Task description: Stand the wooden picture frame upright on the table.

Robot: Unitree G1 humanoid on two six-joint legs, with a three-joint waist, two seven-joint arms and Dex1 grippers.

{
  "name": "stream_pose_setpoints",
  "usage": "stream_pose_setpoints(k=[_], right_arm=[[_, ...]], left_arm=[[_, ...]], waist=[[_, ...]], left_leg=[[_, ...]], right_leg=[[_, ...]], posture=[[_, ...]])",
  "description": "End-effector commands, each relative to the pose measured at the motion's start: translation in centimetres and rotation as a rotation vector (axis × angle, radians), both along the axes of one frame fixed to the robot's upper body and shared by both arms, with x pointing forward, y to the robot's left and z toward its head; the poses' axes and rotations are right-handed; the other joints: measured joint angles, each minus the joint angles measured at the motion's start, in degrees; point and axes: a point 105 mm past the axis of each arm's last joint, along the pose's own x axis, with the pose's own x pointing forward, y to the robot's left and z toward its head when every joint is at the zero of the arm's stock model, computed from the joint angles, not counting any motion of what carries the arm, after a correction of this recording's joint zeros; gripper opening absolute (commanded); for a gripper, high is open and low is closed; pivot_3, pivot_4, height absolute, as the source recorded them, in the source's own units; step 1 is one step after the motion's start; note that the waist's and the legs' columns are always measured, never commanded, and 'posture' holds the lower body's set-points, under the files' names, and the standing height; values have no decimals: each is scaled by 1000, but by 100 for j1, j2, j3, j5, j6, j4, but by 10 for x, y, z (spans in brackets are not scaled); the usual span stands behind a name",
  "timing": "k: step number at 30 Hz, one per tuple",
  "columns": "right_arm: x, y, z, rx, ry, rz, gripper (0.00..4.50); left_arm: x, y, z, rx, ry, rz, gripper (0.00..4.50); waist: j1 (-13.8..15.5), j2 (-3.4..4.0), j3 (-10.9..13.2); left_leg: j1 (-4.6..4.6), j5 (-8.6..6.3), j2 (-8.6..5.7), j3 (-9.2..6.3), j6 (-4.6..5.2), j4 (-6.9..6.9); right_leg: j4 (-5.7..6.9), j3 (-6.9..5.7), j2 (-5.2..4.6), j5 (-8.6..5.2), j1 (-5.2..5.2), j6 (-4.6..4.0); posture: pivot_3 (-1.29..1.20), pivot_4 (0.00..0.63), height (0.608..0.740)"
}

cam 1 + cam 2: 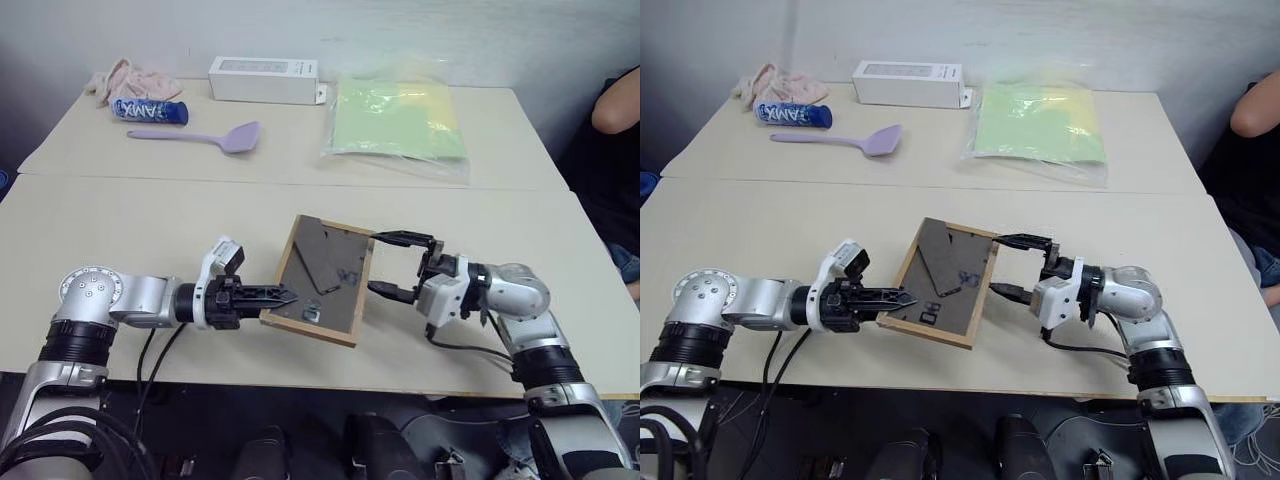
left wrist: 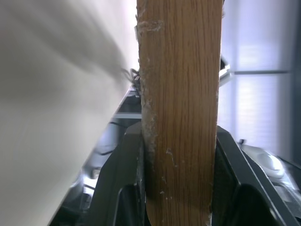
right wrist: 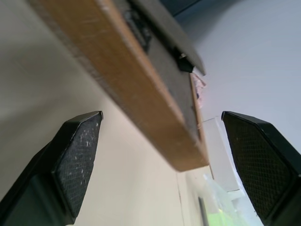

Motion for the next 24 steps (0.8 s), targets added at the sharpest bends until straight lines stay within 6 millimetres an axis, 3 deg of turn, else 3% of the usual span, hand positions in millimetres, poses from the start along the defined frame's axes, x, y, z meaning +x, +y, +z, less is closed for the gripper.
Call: stream_pose_setpoints(k=[1,3,5,8,11,21,24], right_arm=[[5,-18,21,134,157,-36,4176],[1,-33,16,121,394,-18,4176],[-9,-37,20,154,594,30,4176],[-17,-29,28,233,822,81,4176],[-25,-6,32,271,1009,135,4176],[-1,51,23,283,1054,88,4176],[-6,62,21,254,1072,128,4176]], left_arm=[[16,5,6,72,-205,153,1266],[28,9,9,86,-370,258,1266],[28,8,9,103,-510,260,1266],[25,5,2,118,-579,228,1266],[22,-1,-1,100,-621,196,1266],[15,-14,-8,100,-671,120,1266],[17,-13,-8,103,-668,130,1266]], waist=[[7,1,0],[23,18,7],[45,20,9],[43,20,9],[22,21,9],[28,20,9],[32,20,9]], left_leg=[[0,0,0,-1,0,1],[0,0,0,-2,1,2],[-3,0,-3,-5,2,1],[-4,0,-1,-5,2,-2],[0,0,0,-4,2,-2],[-10,-2,-3,-2,5,-4],[-11,-3,-3,-2,7,-5]], right_leg=[[0,0,0,0,1,0],[-13,-1,-2,0,4,0],[-18,-7,-2,0,7,0],[-19,-9,-1,-1,6,-2],[-15,-5,-1,-1,6,-2],[-15,-5,-2,-1,-3,-2],[-13,-6,-2,-1,-4,-2]], posture=[[0,150,740],[0,150,740],[0,150,740],[0,150,740],[0,150,740],[0,150,740],[0,150,740]])
